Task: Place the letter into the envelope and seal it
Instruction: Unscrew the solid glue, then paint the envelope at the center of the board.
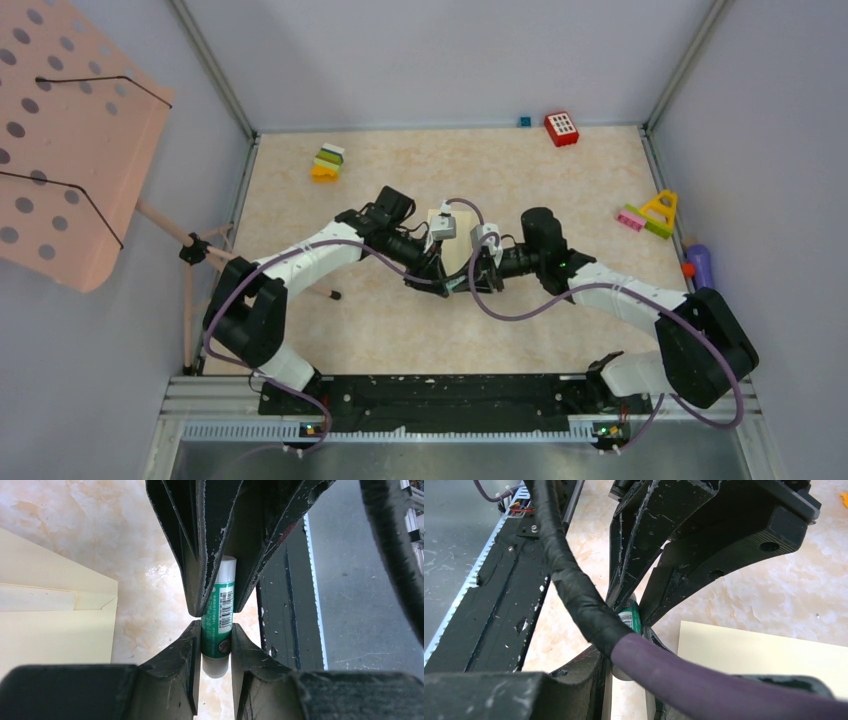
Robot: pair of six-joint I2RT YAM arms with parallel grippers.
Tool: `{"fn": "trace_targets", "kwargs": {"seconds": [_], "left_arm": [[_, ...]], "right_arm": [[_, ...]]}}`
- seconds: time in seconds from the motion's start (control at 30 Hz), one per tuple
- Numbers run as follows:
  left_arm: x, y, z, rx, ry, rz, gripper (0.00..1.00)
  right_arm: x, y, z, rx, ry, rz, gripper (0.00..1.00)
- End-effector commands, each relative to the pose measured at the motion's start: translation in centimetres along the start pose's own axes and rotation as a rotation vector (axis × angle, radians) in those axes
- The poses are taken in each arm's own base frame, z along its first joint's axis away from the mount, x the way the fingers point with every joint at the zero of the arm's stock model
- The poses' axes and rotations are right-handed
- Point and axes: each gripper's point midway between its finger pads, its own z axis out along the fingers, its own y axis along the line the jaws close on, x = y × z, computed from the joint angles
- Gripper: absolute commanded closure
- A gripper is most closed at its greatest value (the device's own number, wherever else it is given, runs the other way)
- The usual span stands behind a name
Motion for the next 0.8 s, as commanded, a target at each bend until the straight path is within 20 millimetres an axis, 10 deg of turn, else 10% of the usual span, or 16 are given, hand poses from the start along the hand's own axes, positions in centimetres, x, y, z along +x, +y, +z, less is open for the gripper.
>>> {"fn": "trace_targets", "kwargs": {"seconds": [0.0,0.1,0.3,0.53,0.77], "left_arm": [[-2.0,-0.2,0.0,0.014,-0.042,0.085,1.0],[-2.1,-0.1,-0.1,0.007,-0.046,0.085,0.99],[-4.1,1.6,-2.8,-0.09,-0.164,0.059,0.14],[-5.1,6.0,-8.6,-0.298,-0.343,-0.036,0.09],[-4.9,10.7,-10.0,-0.377,-0.393,-0.173,0.09]], "right_arm": [[-1.4,0.2,0.8,-0.039,-0.024,-0.02,0.9],[-1.6,0.1,0.8,-0.038,-0.022,-0.014,0.97],[-2.0,-1.9,0.1,0.05,0.024,0.006,1.0],[-2.7,-6.6,-3.4,0.263,0.066,0.047,1.0],[-1.7,-11.5,-6.0,0.449,0.257,-0.028,1.0]]}}
